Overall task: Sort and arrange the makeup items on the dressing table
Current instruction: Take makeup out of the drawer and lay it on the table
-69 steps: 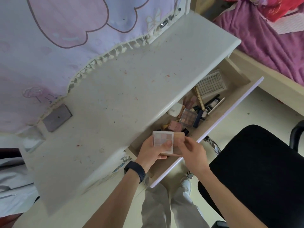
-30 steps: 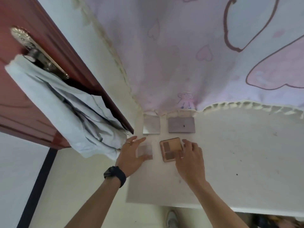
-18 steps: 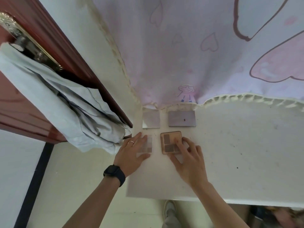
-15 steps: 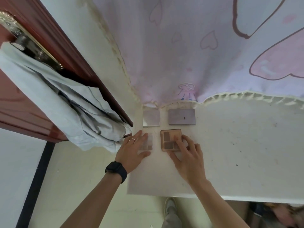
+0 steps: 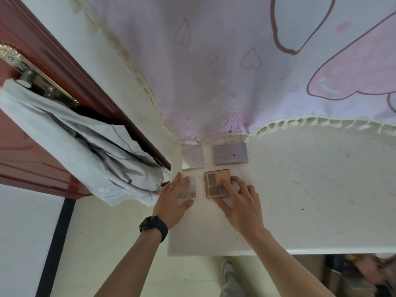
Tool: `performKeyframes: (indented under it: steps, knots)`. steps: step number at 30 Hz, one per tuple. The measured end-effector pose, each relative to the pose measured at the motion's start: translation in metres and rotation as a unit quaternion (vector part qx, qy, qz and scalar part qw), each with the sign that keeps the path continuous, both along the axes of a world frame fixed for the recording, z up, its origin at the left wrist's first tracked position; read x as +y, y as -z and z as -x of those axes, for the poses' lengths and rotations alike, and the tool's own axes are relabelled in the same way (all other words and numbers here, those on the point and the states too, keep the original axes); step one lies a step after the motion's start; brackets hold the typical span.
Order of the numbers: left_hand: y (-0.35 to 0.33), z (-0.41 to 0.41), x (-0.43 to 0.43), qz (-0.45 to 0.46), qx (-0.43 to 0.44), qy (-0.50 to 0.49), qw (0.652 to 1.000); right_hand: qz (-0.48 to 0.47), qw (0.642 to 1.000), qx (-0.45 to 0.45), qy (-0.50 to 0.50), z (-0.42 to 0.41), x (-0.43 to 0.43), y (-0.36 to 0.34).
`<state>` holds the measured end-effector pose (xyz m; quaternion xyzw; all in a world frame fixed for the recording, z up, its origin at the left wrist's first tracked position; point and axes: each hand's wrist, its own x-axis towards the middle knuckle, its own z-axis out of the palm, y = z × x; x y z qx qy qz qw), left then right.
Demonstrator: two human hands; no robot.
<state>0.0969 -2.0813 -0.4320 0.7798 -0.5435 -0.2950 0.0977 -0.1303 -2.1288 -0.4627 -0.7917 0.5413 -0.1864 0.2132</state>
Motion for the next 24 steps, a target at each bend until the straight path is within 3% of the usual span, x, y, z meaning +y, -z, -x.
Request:
performKeyframes:
  steps: [5, 10, 17, 21, 24]
  knots:
    - [-0.010, 0.007, -0.001, -0.007, -0.032, 0.000, 0.999, -0.051, 0.999, -0.007, -0.007, 0.001, 0.000, -0.007]
    - [-0.025, 0.042, 0.006, 0.025, -0.125, 0.042, 0.991, -0.125, 0.986, -0.106, 0.009, 0.040, 0.017, -0.027]
    - [-0.030, 0.184, 0.028, 0.192, -0.056, 0.187, 0.962, -0.133, 0.969, -0.115, 0.172, 0.184, 0.110, -0.018]
    - [-0.020, 0.271, 0.043, 0.197, -0.003, 0.311, 0.930, -0.077, 0.950, -0.026, 0.300, 0.267, 0.161, 0.007]
    - [0.001, 0.323, 0.057, 0.103, 0.010, 0.388, 0.916, -0.106, 0.934, 0.080, 0.331, 0.316, 0.187, 0.020]
